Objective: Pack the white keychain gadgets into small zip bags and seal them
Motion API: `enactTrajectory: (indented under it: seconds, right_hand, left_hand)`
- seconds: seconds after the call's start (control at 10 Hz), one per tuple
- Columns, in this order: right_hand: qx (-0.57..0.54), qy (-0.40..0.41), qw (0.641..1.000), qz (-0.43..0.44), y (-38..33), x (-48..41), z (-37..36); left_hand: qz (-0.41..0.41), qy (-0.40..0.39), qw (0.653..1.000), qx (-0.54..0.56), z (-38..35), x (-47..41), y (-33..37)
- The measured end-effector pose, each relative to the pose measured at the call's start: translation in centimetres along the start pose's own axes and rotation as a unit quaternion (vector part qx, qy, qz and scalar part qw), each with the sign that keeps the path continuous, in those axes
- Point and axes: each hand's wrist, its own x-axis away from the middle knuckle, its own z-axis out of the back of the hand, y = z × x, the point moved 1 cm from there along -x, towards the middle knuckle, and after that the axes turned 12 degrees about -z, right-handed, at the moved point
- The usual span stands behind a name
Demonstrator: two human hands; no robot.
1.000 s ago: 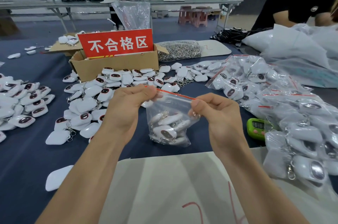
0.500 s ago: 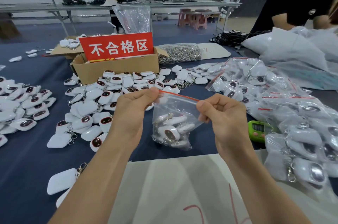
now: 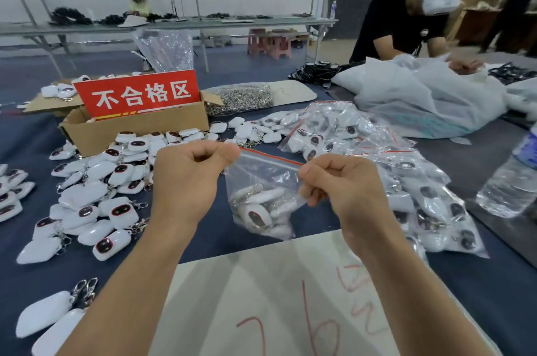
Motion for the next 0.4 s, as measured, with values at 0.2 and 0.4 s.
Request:
enactTrajectory:
  seconds: [0.2,0.4]
  right_hand:
    - [0.064,0.174,0.982,-0.046,-3.1,1.1,8.2]
    - [0.312,0.335,0.886,-0.068,-2.2,2.1,12.2]
  left_hand:
    - [0.045,-0.089,0.991,0.086,-9.3,-0.3,3.1]
    - [0.138,-0.054,0.986,0.076,-11.6,5.4,4.4]
